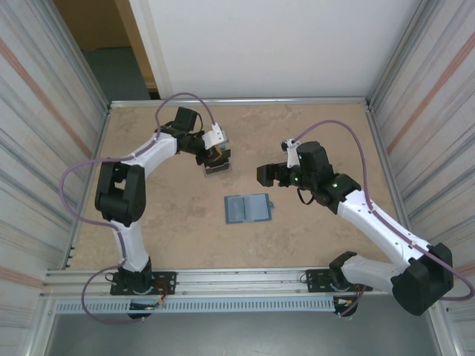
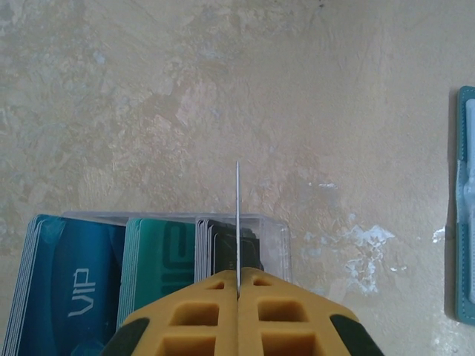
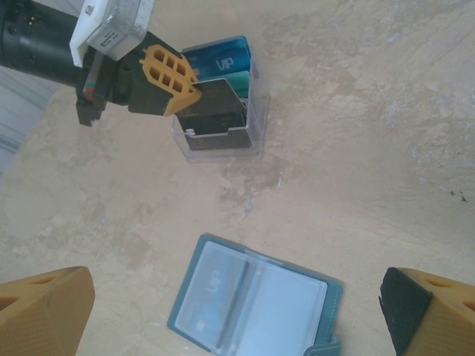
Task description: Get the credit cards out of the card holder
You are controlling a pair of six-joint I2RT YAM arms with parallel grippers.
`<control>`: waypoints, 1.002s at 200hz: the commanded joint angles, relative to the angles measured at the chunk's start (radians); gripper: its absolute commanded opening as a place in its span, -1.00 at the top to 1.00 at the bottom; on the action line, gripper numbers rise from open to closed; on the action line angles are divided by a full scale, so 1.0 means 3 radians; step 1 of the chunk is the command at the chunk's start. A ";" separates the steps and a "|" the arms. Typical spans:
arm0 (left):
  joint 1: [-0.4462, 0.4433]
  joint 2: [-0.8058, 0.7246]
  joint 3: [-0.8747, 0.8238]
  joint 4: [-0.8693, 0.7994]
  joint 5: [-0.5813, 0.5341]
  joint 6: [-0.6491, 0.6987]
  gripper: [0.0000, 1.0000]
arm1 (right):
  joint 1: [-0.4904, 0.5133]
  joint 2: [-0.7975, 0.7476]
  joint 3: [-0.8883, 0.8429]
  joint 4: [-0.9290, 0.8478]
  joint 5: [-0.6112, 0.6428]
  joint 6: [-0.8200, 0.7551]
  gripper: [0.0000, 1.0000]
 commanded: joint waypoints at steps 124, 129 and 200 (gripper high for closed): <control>0.0037 0.0152 0.0211 -0.0281 -0.0159 0.0025 0.32 | -0.0031 0.0110 0.0112 -0.0046 0.0056 0.0126 -0.97; 0.0040 0.0126 0.0214 -0.0300 -0.0164 0.0020 0.26 | -0.0030 0.0114 0.0115 -0.0044 0.0056 0.0135 -0.97; -0.0155 -0.0563 -0.0068 -0.0352 -0.0274 -0.0117 0.12 | 0.0021 0.0171 0.0100 -0.0074 0.0116 0.0214 -0.97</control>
